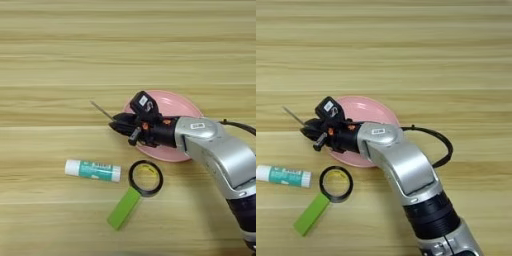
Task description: Move the objects on the table
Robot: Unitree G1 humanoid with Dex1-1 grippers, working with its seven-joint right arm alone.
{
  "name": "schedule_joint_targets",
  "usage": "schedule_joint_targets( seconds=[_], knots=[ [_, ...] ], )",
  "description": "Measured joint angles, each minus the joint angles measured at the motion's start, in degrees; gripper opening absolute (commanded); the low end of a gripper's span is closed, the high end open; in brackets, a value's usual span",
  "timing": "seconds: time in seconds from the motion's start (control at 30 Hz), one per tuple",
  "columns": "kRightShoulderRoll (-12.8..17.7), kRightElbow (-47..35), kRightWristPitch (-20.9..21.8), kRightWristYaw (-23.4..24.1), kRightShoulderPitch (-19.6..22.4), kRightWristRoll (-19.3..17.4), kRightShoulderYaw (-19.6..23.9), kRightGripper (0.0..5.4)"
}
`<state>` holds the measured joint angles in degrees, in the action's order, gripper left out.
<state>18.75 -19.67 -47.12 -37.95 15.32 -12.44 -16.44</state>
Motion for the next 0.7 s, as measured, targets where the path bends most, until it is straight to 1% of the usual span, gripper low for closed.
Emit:
schedule_joint_targets(
  seconds=[0.4, 0.5, 0.7],
  knots=[
    [0.3, -0.3, -0.2, -0.2, -0.4, 0.0, -1.9, 0.80],
    [0.3, -0.5, -1.0, -0.2, -0.5, -0.1, -2.4, 0.80],
    [0.0, -0.5, -1.2, -0.3, -0.5, -0.3, -3.4, 0.80]
  ],
)
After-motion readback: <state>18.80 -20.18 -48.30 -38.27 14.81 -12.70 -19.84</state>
